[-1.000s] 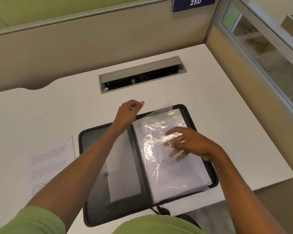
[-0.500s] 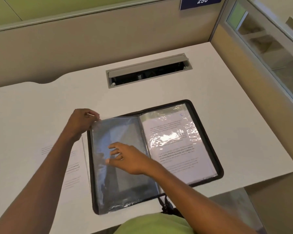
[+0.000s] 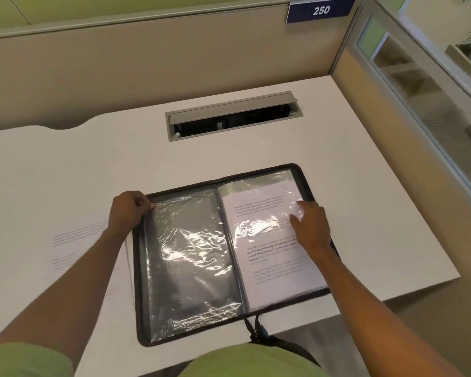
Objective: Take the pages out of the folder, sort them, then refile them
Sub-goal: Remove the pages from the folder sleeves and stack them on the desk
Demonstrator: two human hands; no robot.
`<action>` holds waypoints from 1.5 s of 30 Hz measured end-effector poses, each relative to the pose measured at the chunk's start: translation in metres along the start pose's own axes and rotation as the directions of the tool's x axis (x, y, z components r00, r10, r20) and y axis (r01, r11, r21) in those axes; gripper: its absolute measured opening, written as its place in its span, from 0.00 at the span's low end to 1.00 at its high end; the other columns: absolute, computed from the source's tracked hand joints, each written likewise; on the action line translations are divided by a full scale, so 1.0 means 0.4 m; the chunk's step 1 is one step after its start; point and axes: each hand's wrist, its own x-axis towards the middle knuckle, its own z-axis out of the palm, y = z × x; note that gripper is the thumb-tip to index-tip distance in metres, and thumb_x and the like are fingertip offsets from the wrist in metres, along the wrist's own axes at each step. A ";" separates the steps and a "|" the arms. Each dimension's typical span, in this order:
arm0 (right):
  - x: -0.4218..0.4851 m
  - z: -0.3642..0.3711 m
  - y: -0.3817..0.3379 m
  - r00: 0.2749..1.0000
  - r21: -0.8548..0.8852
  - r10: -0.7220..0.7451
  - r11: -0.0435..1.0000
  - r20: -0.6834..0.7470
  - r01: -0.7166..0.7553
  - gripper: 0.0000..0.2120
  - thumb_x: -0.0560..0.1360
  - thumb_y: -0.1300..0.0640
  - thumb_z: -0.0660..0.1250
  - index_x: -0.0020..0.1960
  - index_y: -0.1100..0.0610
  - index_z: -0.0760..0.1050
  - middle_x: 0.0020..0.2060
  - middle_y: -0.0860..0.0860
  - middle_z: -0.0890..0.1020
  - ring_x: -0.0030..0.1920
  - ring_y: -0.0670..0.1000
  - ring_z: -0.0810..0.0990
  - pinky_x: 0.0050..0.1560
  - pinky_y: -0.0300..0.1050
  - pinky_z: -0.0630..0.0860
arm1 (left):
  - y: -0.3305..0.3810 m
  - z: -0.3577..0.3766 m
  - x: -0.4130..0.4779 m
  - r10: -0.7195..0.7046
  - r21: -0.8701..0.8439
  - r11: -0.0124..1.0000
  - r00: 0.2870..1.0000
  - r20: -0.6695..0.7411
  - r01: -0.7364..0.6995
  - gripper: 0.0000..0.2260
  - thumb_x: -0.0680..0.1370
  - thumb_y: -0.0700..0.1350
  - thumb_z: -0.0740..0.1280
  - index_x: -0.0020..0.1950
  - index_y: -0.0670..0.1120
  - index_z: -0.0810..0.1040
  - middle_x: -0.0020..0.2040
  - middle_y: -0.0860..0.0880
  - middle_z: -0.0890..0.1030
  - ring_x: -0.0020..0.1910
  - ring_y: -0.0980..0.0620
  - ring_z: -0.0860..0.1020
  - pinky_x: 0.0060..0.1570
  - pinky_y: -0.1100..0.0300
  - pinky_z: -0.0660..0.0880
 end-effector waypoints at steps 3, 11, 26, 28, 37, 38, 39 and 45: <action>0.010 0.009 0.029 1.000 -0.004 -0.022 1.000 0.016 0.022 0.19 0.78 0.56 0.73 0.67 0.58 0.77 0.65 0.56 0.78 0.65 0.57 0.77 0.64 0.57 0.77 | 0.052 0.037 -0.006 0.009 0.157 0.987 0.988 -0.151 0.015 0.09 0.74 0.43 0.78 0.51 0.46 0.83 0.54 0.41 0.81 0.56 0.37 0.79 0.57 0.43 0.75; 0.051 -0.014 0.016 0.997 0.160 0.055 0.986 -0.062 -0.044 0.11 0.77 0.60 0.72 0.58 0.55 0.77 0.47 0.52 0.82 0.46 0.53 0.82 0.49 0.52 0.81 | 0.385 0.200 -0.009 0.356 -0.048 0.933 0.934 -0.005 -0.356 0.09 0.77 0.43 0.76 0.57 0.48 0.84 0.54 0.50 0.80 0.51 0.49 0.79 0.57 0.49 0.77; 0.031 -0.050 0.004 0.988 0.465 0.084 0.885 -0.127 -0.015 0.02 0.78 0.60 0.73 0.47 0.56 0.81 0.40 0.44 0.84 0.41 0.40 0.82 0.40 0.31 0.77 | 0.509 0.331 0.023 0.422 -0.046 0.905 0.875 0.238 -0.424 0.10 0.79 0.45 0.74 0.60 0.46 0.86 0.54 0.48 0.84 0.55 0.47 0.80 0.60 0.48 0.76; 0.028 -0.058 0.006 0.990 0.502 0.099 0.864 -0.101 -0.035 0.02 0.77 0.59 0.74 0.48 0.56 0.81 0.42 0.46 0.85 0.42 0.40 0.83 0.41 0.31 0.78 | 0.504 0.323 0.025 0.432 -0.098 0.902 0.868 0.246 -0.421 0.05 0.78 0.43 0.75 0.53 0.46 0.86 0.47 0.51 0.83 0.50 0.48 0.81 0.56 0.46 0.78; 0.033 -0.064 0.011 0.991 0.527 0.126 0.846 -0.051 -0.081 0.03 0.76 0.58 0.75 0.48 0.56 0.82 0.43 0.48 0.86 0.44 0.46 0.84 0.48 0.42 0.82 | 0.496 0.298 0.024 0.528 -0.132 0.849 0.822 0.213 -0.511 0.03 0.76 0.40 0.77 0.47 0.47 0.85 0.42 0.53 0.84 0.44 0.53 0.82 0.50 0.51 0.80; 0.033 -0.064 0.010 0.990 0.519 0.129 0.851 -0.052 -0.084 0.03 0.76 0.58 0.75 0.48 0.56 0.82 0.42 0.48 0.86 0.44 0.46 0.84 0.48 0.43 0.82 | 0.492 0.298 0.024 0.538 -0.118 0.843 0.817 0.206 -0.525 0.03 0.76 0.40 0.76 0.47 0.47 0.85 0.42 0.53 0.84 0.44 0.53 0.81 0.50 0.51 0.79; 0.034 -0.064 0.009 0.990 0.514 0.133 0.854 -0.053 -0.087 0.03 0.76 0.58 0.75 0.48 0.56 0.82 0.42 0.48 0.86 0.43 0.46 0.84 0.48 0.43 0.83 | 0.487 0.300 0.023 0.560 -0.102 0.828 0.807 0.187 -0.551 0.03 0.77 0.40 0.76 0.46 0.47 0.86 0.43 0.54 0.84 0.45 0.53 0.80 0.50 0.52 0.78; 0.037 -0.067 0.012 0.990 0.499 0.142 0.860 -0.028 -0.109 0.03 0.76 0.57 0.75 0.46 0.54 0.82 0.40 0.47 0.86 0.42 0.47 0.84 0.50 0.50 0.84 | 0.469 0.311 0.014 0.597 -0.142 0.802 0.787 0.155 -0.580 0.03 0.76 0.40 0.76 0.45 0.47 0.84 0.47 0.54 0.80 0.50 0.54 0.76 0.53 0.60 0.74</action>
